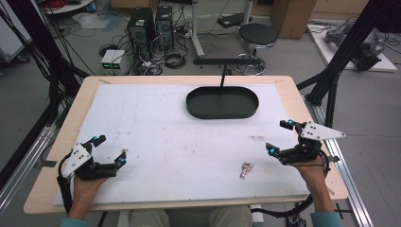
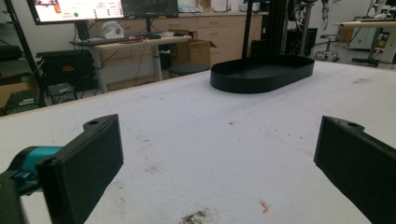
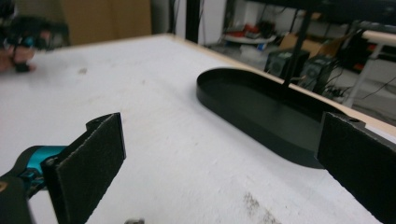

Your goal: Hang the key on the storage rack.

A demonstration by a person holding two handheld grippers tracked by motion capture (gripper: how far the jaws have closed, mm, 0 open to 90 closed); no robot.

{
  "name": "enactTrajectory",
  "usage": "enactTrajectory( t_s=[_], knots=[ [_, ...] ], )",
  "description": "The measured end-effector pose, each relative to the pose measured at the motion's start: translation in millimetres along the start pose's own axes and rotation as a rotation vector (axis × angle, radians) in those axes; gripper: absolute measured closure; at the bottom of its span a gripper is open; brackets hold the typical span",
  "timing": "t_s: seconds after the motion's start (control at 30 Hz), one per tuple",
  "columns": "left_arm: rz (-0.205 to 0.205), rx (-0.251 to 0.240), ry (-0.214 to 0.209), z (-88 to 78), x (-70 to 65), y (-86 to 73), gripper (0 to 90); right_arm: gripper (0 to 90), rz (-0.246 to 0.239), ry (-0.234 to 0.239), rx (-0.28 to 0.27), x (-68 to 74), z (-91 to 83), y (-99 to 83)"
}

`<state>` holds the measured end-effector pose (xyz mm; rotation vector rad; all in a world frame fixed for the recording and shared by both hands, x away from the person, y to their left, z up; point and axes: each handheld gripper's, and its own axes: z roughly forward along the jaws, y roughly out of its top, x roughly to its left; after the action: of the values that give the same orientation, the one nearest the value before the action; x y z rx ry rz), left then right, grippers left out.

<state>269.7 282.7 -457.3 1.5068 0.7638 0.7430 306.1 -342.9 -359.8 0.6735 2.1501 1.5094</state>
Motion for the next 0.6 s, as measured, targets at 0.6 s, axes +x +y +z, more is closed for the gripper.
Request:
enactTrajectory(
  t_s=[0.6],
  knots=[
    [0.001,0.003,0.000,0.3,-0.1,0.1,1.7,1.0,-0.138,0.256,0.413,4.5,28.5,9.8]
  ],
)
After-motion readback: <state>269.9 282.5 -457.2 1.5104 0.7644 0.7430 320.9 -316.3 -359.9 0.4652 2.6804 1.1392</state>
